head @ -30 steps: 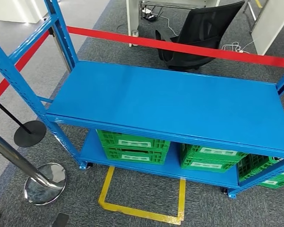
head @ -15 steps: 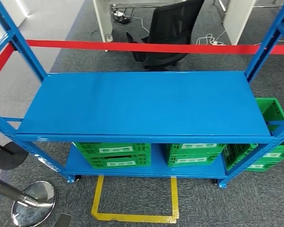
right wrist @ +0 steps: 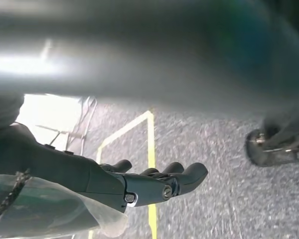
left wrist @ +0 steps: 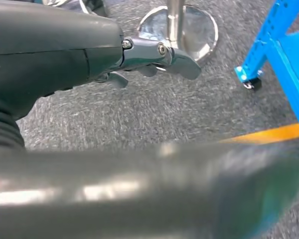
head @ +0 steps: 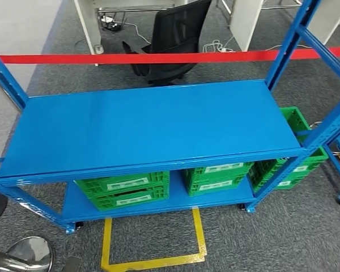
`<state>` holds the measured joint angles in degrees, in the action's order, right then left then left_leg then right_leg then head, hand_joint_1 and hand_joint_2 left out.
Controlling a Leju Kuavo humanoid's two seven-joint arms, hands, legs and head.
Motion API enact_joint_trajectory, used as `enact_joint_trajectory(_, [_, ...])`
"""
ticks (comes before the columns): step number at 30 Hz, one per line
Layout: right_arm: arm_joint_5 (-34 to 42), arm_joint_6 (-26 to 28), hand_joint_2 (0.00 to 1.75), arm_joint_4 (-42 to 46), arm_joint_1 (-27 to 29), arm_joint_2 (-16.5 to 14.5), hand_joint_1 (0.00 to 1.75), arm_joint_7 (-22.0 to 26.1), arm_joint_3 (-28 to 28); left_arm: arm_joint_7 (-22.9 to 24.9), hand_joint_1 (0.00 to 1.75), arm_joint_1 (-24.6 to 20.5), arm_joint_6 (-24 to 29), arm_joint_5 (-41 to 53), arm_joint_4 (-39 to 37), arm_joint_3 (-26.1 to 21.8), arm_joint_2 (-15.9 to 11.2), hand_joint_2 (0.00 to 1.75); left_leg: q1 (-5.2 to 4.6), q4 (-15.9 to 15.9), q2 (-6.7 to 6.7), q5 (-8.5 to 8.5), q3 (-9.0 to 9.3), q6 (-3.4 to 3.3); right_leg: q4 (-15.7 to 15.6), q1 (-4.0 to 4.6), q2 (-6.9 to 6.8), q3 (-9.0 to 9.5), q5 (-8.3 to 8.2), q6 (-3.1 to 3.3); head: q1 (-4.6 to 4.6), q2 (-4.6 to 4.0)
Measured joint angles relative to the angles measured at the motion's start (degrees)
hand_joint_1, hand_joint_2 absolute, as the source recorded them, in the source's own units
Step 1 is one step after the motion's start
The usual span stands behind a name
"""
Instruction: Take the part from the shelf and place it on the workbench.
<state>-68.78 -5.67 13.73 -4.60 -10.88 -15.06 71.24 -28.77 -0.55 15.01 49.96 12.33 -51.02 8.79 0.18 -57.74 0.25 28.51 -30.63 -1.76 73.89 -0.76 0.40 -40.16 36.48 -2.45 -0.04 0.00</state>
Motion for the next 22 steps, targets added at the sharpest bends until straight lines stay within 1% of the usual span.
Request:
enact_joint_trajectory(1, [0.1,0.1,1.75,0.0,0.1,0.0,0.0,0.0,0.0,0.4,0.0,-0.1,-0.1,0.2,0.0,0.0,0.0,1.75,-0.09,0.0,0.3,0.02,0.04,0.0,-0.7,0.01,-0.04,0.49,-0.94,0.03,0.01,0.0])
enact_joint_trajectory(2, [0.3,0.2,1.31,0.0,0.3,0.0,0.0,0.0,-0.2,0.9,0.0,-0.2,-0.3,0.4,0.0,0.1,0.0,1.31,-0.17,0.0,0.48,0.07,0.13,0.03,-3.5,0.04,-0.16,2.15,-2.73,0.18,0.03,0.0])
enact_joint_trajectory(3, [0.7,0.4,0.87,0.0,0.6,0.1,0.0,0.0,-0.5,1.5,0.0,-0.3,-0.5,0.5,0.0,0.4,-0.1,0.87,-0.24,-0.1,0.58,0.14,0.23,0.12,-7.7,0.09,-0.43,4.44,-4.57,0.44,0.03,0.0])
enact_joint_trajectory(4, [1.3,0.6,0.44,0.0,0.8,0.1,0.0,0.0,-1.1,2.1,0.0,-0.4,-0.8,0.2,0.1,0.8,-0.1,0.44,-0.4,-0.2,0.6,0.25,0.29,0.28,-11.4,0.18,-0.73,6.49,-5.87,0.75,0.02,0.0])
enact_joint_trajectory(5, [2.1,0.8,0.0,0.0,1.1,0.2,0.0,0.0,-1.9,2.6,0.0,-0.4,-1.0,-0.3,0.1,1.4,-0.3,0.0,-0.53,-0.3,0.61,0.35,0.32,0.46,-14.1,0.25,-0.94,8.04,-6.62,1.07,0.0,0.0])
enact_joint_trajectory(6, [3.1,0.9,0.0,0.0,1.3,0.3,0.0,0.0,-2.7,3.0,0.0,-0.4,-1.3,-0.9,0.2,2.0,-0.5,0.0,-0.68,-0.4,0.61,0.44,0.29,0.46,-15.4,0.28,-1.05,8.81,-6.8,1.25,-0.03,0.0])
enact_joint_trajectory(9, [6.6,1.2,0.0,0.1,2.0,0.5,0.0,0.0,-5.6,4.5,0.0,-0.3,-2.0,-3.5,0.3,4.0,-1.1,0.0,-0.82,-0.5,0.61,0.44,0.35,0.19,-15.7,0.31,-0.89,9.13,-6.96,1.32,-0.1,0.0])
enact_joint_trajectory(16, [14.9,1.8,0.0,0.9,3.3,1.7,0.0,0.0,-13.6,7.8,0.0,0.8,-3.7,-9.8,1.0,9.8,-2.3,0.0,-0.56,0.0,0.61,0.21,0.49,0.73,-15.7,0.63,-0.9,9.12,-6.8,1.84,-0.08,0.0])
enact_joint_trajectory(22, [21.4,2.3,0.0,1.9,4.3,2.8,0.0,0.0,-20.4,10.3,0.0,1.7,-5.1,-14.6,1.7,14.5,-2.9,0.0,-0.48,0.0,0.61,0.2,0.47,1.29,-15.6,0.68,-0.9,9.13,-6.81,1.92,-0.07,0.0])
